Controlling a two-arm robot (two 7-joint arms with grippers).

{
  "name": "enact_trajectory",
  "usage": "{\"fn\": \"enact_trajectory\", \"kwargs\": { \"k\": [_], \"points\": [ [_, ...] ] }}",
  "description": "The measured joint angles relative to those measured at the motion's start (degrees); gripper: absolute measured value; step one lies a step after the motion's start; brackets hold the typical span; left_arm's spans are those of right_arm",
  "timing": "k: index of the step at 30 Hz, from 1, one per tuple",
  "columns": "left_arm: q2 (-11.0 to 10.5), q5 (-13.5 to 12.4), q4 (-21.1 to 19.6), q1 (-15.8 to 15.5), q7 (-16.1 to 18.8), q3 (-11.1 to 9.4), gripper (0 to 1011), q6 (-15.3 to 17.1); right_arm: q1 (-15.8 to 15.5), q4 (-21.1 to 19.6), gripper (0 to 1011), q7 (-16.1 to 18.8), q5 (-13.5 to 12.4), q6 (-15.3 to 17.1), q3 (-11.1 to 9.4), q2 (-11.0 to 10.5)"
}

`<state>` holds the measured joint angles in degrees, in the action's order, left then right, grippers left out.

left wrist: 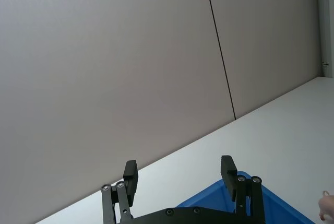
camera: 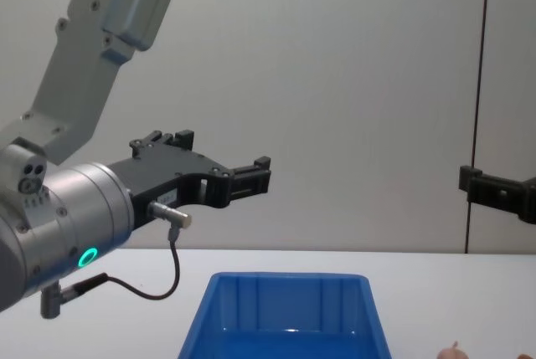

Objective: Pick up the two dolls from the table and place them into the box.

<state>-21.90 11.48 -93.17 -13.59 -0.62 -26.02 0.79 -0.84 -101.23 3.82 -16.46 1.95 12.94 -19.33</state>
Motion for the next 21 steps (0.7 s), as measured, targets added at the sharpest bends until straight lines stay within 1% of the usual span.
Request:
{"fn": "enact_trajectory", "kwargs": {
  "k": [21],
  "points": [
    [0.00, 0.00, 0.00, 0.00, 0.00, 0.00, 1001, 0.00, 0.00, 0.00, 1001, 0.00, 0.00, 0.00, 0.00, 0.00]
  ]
}}
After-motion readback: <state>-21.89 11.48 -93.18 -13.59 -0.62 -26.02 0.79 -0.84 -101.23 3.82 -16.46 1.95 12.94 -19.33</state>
